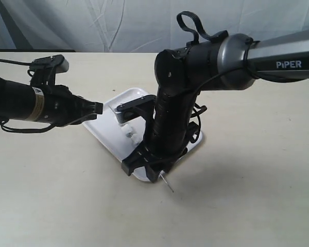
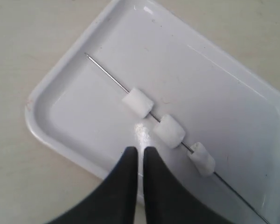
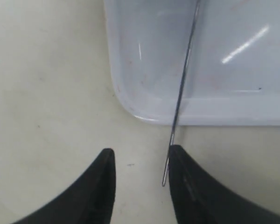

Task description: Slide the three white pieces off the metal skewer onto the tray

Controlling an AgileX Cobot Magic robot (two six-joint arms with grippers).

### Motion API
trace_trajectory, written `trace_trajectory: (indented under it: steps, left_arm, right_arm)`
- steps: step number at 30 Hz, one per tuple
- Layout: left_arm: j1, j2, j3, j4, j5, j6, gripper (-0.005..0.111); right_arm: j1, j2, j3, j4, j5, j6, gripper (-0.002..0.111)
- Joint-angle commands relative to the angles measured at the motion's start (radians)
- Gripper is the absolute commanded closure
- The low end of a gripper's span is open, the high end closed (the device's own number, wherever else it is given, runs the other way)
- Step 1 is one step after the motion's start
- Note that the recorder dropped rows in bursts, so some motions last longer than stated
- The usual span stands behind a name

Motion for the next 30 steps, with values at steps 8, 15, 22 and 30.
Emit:
trace_trajectory:
  steps: [8,15,22,30]
  left_arm:
    - [0.117,0.003,0.004,-0.029,-0.182,-0.012,0.090]
    - [0.119,0.003,0.004,-0.038,-0.212,-0.012,0.084]
    - [0.119,0.003,0.004,-0.113,-0.294,-0.012,0.076]
    - [0.119,0.003,0.004,-0.133,-0.305,-0.004,0.076]
  right_arm:
    - [0.008,0.003,0.082,-0.018,-0.045,0.021,0.072]
    - [0.008,0.003,0.121,-0.016,-0.084,0.021,0.072]
    - [0.008,0.003,0.121,-0.018,-0.095,0.021,0.072]
    - [0.008,0.003,0.121,-0.020,-0.095,0.028,0.093]
